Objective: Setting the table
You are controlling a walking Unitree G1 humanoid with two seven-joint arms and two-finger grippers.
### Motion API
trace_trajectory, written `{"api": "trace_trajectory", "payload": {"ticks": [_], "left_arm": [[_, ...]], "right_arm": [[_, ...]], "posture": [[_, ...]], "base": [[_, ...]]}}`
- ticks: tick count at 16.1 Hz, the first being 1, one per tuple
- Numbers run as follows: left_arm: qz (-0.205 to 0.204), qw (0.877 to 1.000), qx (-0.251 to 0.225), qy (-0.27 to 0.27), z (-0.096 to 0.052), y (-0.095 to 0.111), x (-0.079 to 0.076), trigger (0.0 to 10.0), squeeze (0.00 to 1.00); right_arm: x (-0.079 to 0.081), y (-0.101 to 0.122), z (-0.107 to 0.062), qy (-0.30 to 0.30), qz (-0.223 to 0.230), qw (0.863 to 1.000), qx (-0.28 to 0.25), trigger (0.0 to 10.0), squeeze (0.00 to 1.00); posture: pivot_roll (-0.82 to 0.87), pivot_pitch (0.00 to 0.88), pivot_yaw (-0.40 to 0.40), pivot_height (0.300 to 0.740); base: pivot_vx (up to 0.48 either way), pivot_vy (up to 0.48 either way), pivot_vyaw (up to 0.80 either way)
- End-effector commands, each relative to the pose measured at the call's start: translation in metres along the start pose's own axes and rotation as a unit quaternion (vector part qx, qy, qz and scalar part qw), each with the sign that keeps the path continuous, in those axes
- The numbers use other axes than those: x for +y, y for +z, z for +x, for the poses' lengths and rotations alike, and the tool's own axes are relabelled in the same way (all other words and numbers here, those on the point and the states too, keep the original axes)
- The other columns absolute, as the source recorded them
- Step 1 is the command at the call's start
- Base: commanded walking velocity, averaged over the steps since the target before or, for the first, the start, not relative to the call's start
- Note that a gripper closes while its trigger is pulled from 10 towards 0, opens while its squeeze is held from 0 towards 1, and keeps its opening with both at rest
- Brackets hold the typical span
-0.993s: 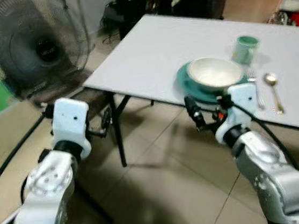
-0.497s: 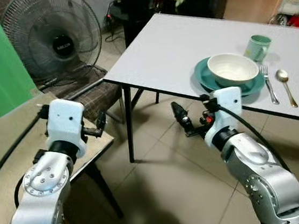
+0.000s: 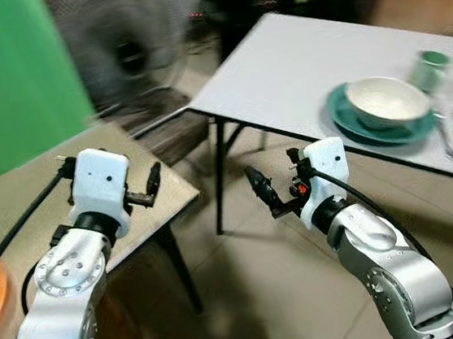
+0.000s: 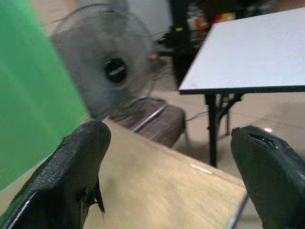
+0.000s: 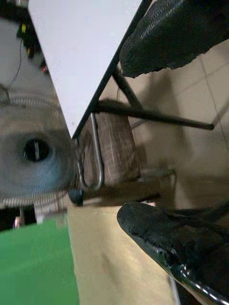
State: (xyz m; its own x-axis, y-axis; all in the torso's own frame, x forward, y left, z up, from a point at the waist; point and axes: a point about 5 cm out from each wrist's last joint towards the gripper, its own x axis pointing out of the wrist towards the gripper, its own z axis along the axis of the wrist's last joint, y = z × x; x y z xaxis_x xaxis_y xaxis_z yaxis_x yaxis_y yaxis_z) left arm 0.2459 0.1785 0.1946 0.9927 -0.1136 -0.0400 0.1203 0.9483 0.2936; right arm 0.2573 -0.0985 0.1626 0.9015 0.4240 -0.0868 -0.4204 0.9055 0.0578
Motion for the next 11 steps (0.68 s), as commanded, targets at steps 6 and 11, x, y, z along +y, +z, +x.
{"api": "trace_trajectory", "payload": {"ticks": [6, 11], "left_arm": [[-0.007, 1.0, -0.001, -0.003, 0.001, 0.002, 0.001, 10.0, 0.0], [-0.002, 1.0, -0.008, 0.006, 0.001, 0.005, 0.004, 10.0, 0.0]], "right_arm": [[-0.008, -0.004, 0.0, -0.023, 0.03, 0.999, -0.002, 10.0, 0.0], [-0.012, -0.009, 0.003, -0.05, 0.018, 0.998, 0.015, 10.0, 0.0]], "posture": [[0.0, 0.03, 0.006, 0.74], [0.0, 0.022, 0.007, 0.74]], "base": [[0.0, 0.466, 0.53], [0.0, 0.384, 0.0]]}}
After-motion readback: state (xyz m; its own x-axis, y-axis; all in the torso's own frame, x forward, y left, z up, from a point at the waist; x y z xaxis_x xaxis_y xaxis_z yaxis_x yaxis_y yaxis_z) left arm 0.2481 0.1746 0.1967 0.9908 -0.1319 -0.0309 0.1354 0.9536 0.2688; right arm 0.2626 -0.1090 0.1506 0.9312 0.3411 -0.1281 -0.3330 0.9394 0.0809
